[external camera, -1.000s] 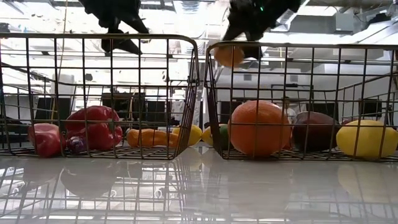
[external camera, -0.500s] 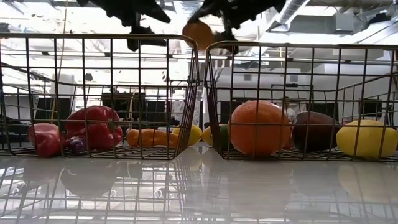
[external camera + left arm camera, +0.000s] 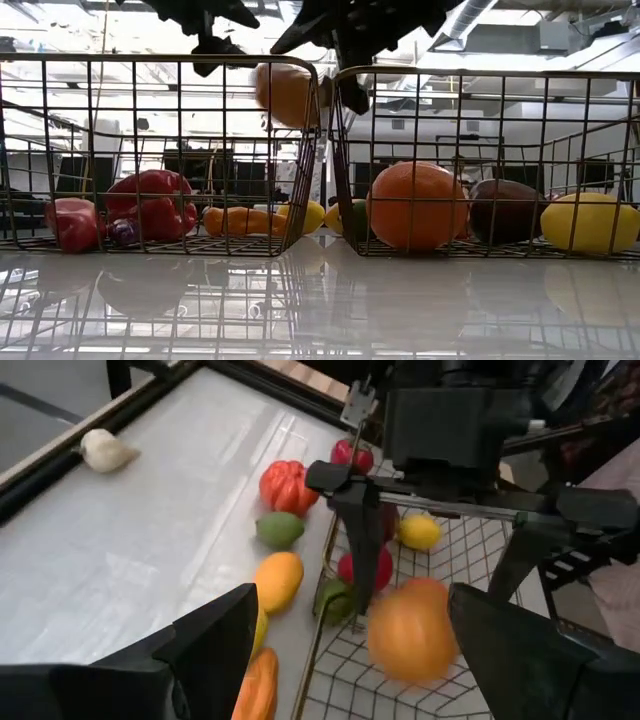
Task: Sort produce into baskets
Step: Put the potato into the left wire basket, then put the pumpkin into the left wire basket
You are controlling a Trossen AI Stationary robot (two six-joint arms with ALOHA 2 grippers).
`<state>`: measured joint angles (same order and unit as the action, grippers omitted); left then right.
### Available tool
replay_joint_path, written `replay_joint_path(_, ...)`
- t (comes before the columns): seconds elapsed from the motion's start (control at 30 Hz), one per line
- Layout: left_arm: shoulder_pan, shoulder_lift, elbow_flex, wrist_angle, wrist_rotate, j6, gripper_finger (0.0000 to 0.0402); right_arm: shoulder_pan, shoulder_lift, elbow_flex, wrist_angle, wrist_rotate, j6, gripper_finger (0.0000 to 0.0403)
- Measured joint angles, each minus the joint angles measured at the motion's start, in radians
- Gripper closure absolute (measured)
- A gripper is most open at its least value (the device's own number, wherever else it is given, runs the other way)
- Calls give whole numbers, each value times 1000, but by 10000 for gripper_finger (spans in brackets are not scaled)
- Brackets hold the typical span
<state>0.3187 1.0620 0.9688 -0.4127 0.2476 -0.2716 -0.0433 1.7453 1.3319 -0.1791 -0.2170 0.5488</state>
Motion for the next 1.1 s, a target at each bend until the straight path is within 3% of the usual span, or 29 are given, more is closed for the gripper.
replay_joint_path(0.2, -4, -16, 0, -65, 10, -2, 89, -16, 8, 0, -3, -7, 27, 14)
replay_joint_path(0.33, -4, -33, 0, -75, 9, -2, 89, -55, -42, 1, -109, 10, 27, 21)
replay_joint_path(0.63, 0, -27, 0, -113, -44, -6, 89, -148, -236, 2, -531, 257, -60, 23)
replay_joint_path(0.83, 2, -2, 0, -104, -68, -2, 89, -199, -336, -43, -851, 313, -78, 23)
replay_joint_path(1.1, 43, 14, 0, -16, -76, -20, 89, -313, -399, -273, -799, 293, -8, 23)
